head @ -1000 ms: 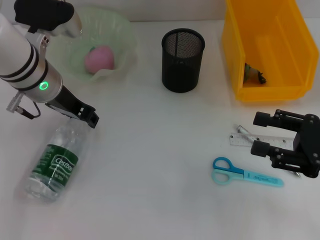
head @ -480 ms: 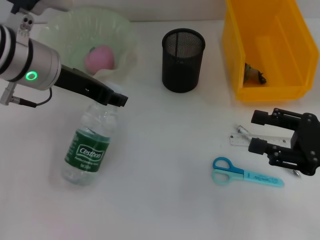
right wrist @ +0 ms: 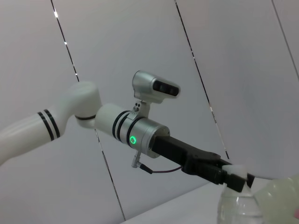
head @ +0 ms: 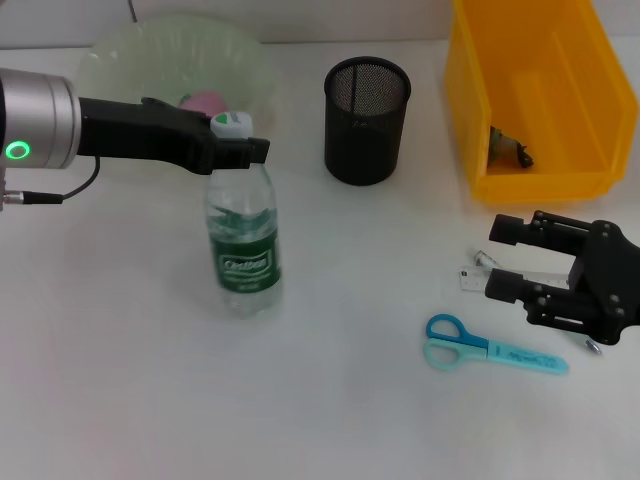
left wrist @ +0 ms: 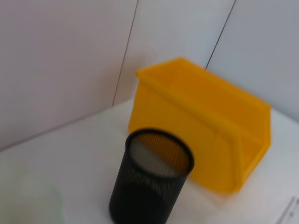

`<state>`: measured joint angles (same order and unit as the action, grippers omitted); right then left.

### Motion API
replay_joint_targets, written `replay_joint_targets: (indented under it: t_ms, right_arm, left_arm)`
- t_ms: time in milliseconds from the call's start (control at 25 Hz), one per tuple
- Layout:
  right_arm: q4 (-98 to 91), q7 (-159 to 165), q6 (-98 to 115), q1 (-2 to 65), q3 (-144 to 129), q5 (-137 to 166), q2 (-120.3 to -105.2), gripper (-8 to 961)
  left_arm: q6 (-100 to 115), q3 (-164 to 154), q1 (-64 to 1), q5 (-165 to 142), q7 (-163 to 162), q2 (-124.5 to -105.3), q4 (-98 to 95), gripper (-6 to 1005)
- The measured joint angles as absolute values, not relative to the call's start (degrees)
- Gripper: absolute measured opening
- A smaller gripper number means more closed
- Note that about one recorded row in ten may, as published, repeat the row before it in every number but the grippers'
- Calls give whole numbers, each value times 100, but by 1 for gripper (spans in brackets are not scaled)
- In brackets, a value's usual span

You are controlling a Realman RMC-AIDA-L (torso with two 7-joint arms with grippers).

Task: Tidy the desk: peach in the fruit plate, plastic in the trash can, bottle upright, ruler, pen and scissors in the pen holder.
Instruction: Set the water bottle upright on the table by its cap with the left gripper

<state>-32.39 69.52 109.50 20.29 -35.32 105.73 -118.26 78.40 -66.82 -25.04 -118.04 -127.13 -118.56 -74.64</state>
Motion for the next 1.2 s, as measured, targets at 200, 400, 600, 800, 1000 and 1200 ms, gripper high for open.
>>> replay_joint_targets:
  t_ms: [200, 400, 600, 800, 1000, 1200]
  right_arm:
    - [-3169, 6963, 10951, 2034, -3507, 10569, -11828, 678]
    - [-3081, 6965, 10948, 2048, -3427, 10565, -11838, 677]
    - [-2899, 6965, 10945, 2086, -3277, 10564, -11849, 677]
    - [-2743, 6973, 10918, 2110, -3129, 10564, -11870, 677]
    - [-2703, 7020, 10822, 2080, -3122, 10564, -11879, 677]
    - [-2585, 7022, 10759, 2096, -3125, 10564, -11888, 676]
  left_arm:
    - [7618, -6437, -2257, -10781, -11565, -11854, -6926, 445]
    - [7593, -5976, -2227, -9747, -10102, -11851, -5852, 445]
    - [7542, -5767, -2283, -9219, -8776, -11851, -5016, 445]
    - [7571, -5753, -2222, -8492, -7420, -11857, -4355, 444]
    - [7579, -5683, -2218, -8227, -6681, -11855, -3976, 444]
    - [7583, -5679, -2242, -7908, -6134, -11857, -3618, 444]
